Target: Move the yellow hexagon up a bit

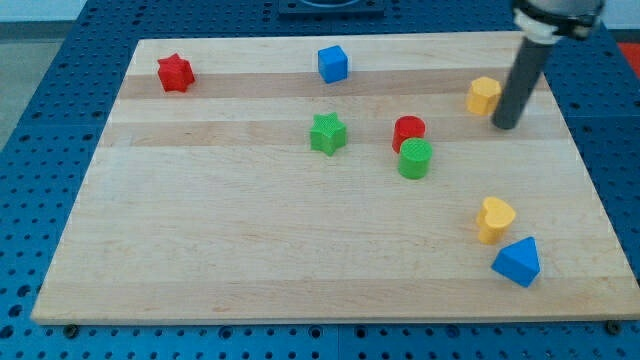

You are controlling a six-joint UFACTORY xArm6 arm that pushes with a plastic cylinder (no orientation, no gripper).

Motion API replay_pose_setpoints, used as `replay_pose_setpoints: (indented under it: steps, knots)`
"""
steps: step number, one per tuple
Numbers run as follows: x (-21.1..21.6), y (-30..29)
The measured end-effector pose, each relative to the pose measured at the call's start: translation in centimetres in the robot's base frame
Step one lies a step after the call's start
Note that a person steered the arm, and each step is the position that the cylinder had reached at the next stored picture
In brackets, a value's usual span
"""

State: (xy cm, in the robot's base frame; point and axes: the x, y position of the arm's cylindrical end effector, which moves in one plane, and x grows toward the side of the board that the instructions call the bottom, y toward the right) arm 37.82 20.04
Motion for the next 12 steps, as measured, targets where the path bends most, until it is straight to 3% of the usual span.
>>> replay_pose_setpoints:
  steps: [1,3,4,5,6,7,8,9,11,12]
  knots:
    - [-2.7,-2.6]
    - [-6.6,-2.0]
    - [-6.5,-2.6]
    - [-2.5,-5.6]
    - [1.9,-4.3]
    - [-2.1,2.5]
    - [-3.6,3.9]
    - [-3.6,3.9]
    - [1.1,2.1]
    - [-0.8,1.8]
